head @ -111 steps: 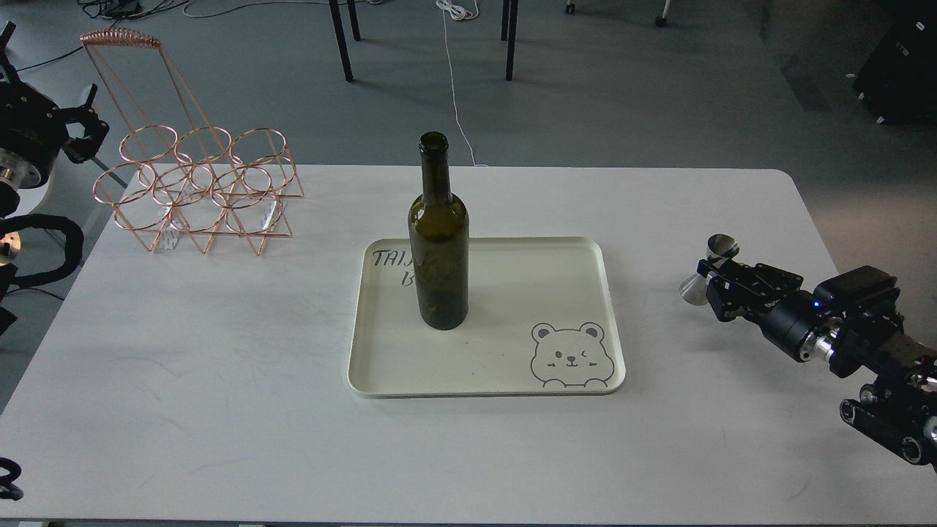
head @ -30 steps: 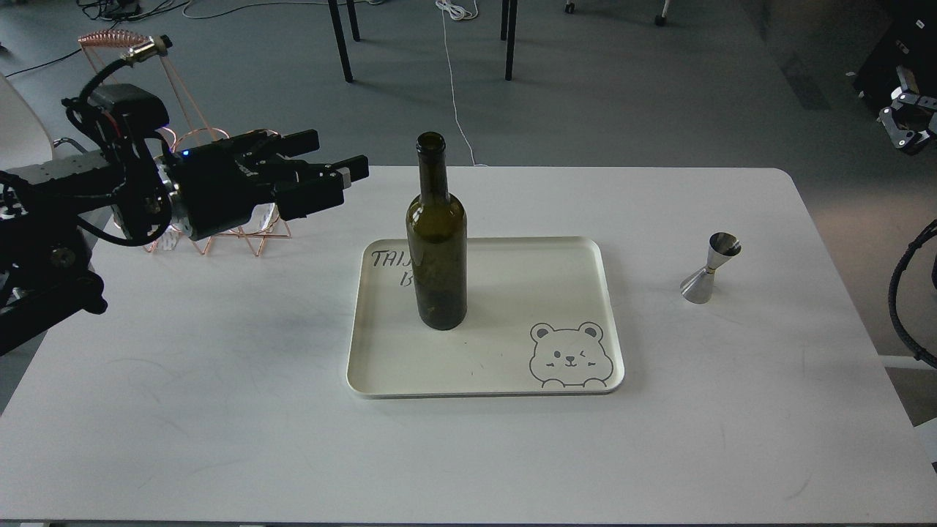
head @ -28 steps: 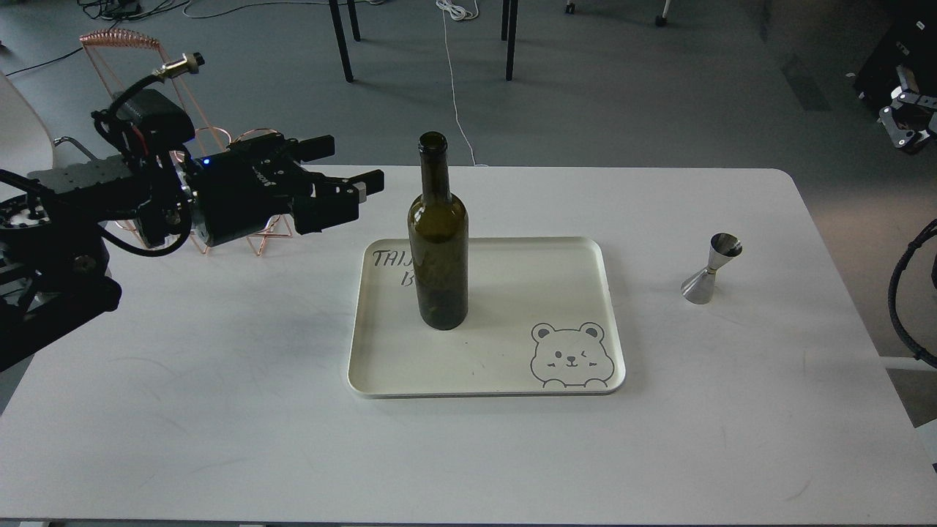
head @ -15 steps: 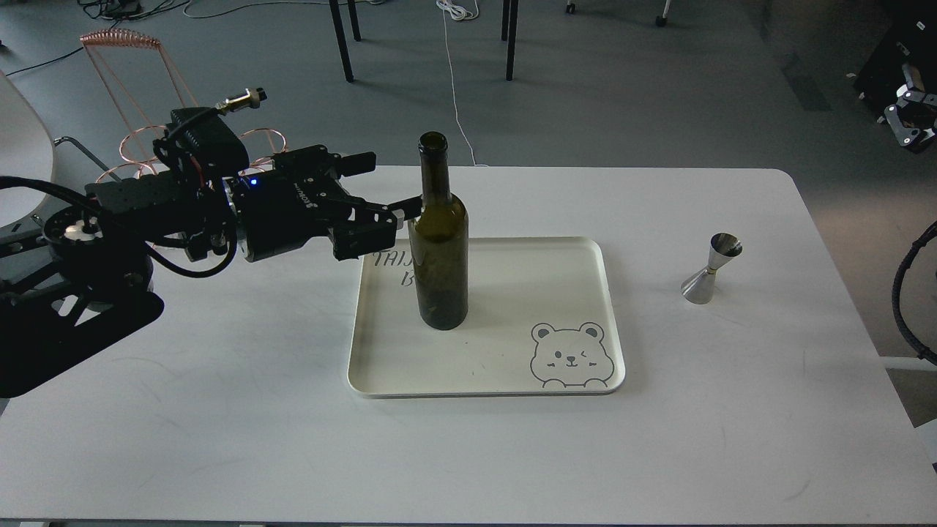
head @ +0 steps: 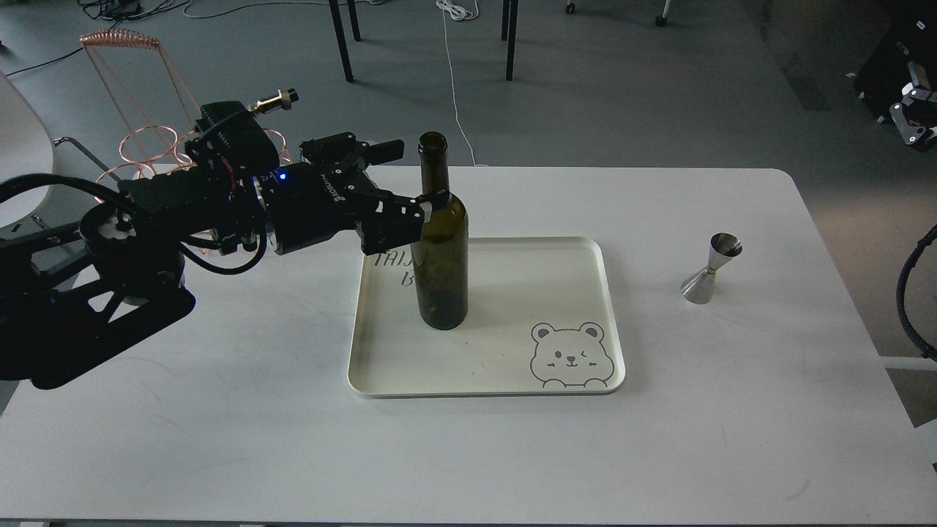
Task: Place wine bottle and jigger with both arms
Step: 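Reach the left gripper toward the neck of the green wine bottle, then close the left gripper around the bottle neck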
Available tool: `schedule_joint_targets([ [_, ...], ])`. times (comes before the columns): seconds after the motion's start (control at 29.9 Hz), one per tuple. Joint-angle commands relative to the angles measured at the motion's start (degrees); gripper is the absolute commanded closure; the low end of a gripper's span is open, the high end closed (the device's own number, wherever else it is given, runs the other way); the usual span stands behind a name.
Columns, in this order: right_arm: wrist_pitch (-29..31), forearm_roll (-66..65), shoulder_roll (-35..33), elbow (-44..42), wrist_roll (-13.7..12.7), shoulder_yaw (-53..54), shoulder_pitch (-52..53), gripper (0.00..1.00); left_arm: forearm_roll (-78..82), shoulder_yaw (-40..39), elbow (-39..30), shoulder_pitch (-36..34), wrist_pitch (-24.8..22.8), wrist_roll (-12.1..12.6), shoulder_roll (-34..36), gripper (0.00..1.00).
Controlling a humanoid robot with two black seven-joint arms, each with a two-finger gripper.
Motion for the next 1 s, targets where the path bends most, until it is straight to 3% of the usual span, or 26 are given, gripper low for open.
schedule_joint_targets([
  [0.0, 0.0, 0.0, 0.0, 0.0, 0.0, 0.0, 0.0, 0.01, 0.0, -0.1, 0.2, 0.0, 0.1, 0.1, -0.6, 0.10],
  [0.23, -0.1, 0.0, -0.3, -0.1, -0.1, 0.0, 0.0, 0.01, 0.0, -0.1, 2.6, 0.0, 0.6, 1.4, -2.6, 0.11],
  [0.37, -0.3, 0.0, -0.3, -0.1, -0.1, 0.0, 0.0, 0.01, 0.0, 0.0, 2.9, 0.0, 0.6, 3.6, -3.6, 0.26],
  [0.5, -0.2, -0.1, -0.5, -0.1, -0.1, 0.0, 0.0, 0.01, 0.0, 0.1, 2.9, 0.0, 0.6, 3.5, -3.4, 0.36],
  [0.87, -0.2, -0.1, -0.9, -0.1, -0.2, -0.1, 0.0, 0.01, 0.0, 0.0, 2.0, 0.1, 0.7, 2.8, -1.9, 0.37],
  [0.97, -0.2, -0.1, -1.0, -0.1, -0.2, -0.1, 0.1, 0.01, 0.0, 0.0, 2.0, 0.0, 0.7, 2.8, -2.0, 0.43],
])
